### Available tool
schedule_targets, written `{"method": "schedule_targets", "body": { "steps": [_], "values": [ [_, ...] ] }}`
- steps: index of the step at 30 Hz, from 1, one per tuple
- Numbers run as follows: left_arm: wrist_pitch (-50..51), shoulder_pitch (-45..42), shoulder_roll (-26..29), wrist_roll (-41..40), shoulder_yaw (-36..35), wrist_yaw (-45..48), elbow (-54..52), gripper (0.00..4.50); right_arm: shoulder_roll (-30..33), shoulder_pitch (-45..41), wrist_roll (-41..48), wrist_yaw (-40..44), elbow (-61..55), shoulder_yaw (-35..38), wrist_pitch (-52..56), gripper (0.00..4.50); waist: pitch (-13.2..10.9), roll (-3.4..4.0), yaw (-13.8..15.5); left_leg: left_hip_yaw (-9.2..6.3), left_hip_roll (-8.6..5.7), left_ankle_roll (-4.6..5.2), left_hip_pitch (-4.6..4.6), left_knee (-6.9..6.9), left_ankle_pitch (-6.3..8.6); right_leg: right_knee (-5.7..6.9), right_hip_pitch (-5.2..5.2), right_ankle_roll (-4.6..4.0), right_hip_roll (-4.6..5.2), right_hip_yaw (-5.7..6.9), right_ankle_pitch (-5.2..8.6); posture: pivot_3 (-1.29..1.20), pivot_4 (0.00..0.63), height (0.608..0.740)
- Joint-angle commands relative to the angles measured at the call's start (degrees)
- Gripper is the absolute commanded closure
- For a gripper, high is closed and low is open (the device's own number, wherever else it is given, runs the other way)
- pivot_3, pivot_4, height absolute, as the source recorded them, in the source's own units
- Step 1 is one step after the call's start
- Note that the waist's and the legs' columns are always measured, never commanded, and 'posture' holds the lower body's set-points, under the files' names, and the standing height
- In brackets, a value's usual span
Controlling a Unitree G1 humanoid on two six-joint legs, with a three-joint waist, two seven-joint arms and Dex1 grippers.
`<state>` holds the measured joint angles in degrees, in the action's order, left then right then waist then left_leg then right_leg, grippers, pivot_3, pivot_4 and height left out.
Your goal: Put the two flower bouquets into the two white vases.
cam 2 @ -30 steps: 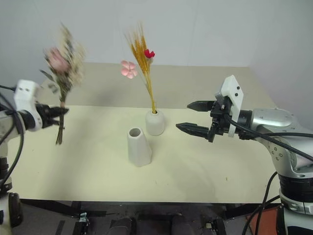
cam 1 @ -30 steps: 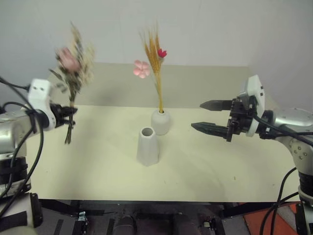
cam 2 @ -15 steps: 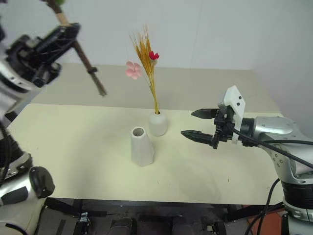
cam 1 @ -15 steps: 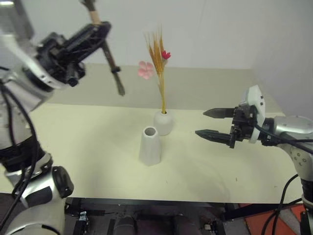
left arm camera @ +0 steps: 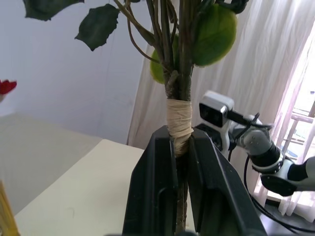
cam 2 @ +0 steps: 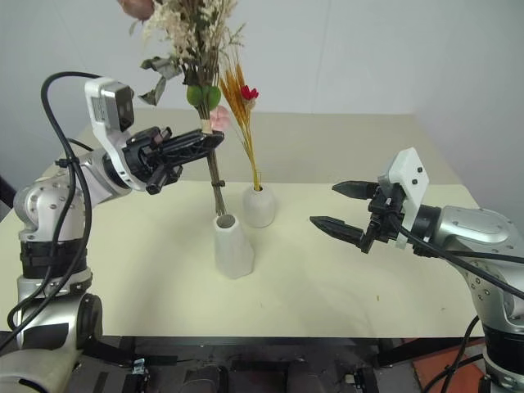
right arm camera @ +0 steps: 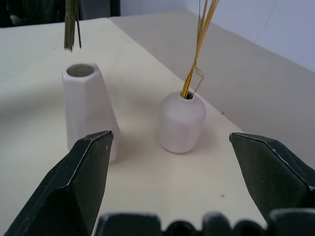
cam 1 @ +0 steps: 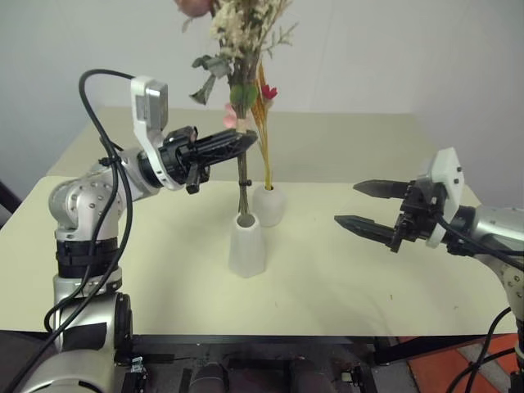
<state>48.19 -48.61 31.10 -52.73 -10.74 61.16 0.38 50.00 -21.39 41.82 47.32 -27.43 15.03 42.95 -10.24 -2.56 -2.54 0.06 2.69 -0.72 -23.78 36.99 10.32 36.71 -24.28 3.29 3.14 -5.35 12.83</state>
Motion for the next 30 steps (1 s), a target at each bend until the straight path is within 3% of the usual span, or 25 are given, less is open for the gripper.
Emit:
{"method": "schedule_targets", "body": {
  "steps": [1,10,30],
  "values": [
    [-4.4,1.7,0.8,2.9,2.5,3.7,-2.7,4.42,0.5,0.1,1.4,-0.9,-1.8,2.6,0.0,0.0,0.0,0.0,0.1,0.0,0.0,0.0,-0.01,0.0,0.0,-0.01,0.0,0.0,0.0,0.0,0.0,0.0,0.15,0.74],
    [-9.3,5.0,-0.6,5.7,4.4,4.3,-3.1,4.42,1.0,-0.3,1.5,-0.7,-1.3,2.5,-0.1,0.0,0.0,0.0,0.1,0.0,0.0,0.0,0.01,0.0,0.0,-0.02,0.02,0.0,0.01,-0.01,0.0,0.0,0.15,0.74],
    [-10.0,1.3,-2.4,5.3,3.2,3.1,-0.7,4.42,-0.6,-2.4,0.8,-1.7,-0.3,0.3,-1.0,0.0,0.0,0.0,0.1,0.0,0.0,0.0,-0.03,0.0,0.0,-0.07,0.0,0.01,0.01,0.0,0.0,0.0,0.15,0.74]
  ]
}}
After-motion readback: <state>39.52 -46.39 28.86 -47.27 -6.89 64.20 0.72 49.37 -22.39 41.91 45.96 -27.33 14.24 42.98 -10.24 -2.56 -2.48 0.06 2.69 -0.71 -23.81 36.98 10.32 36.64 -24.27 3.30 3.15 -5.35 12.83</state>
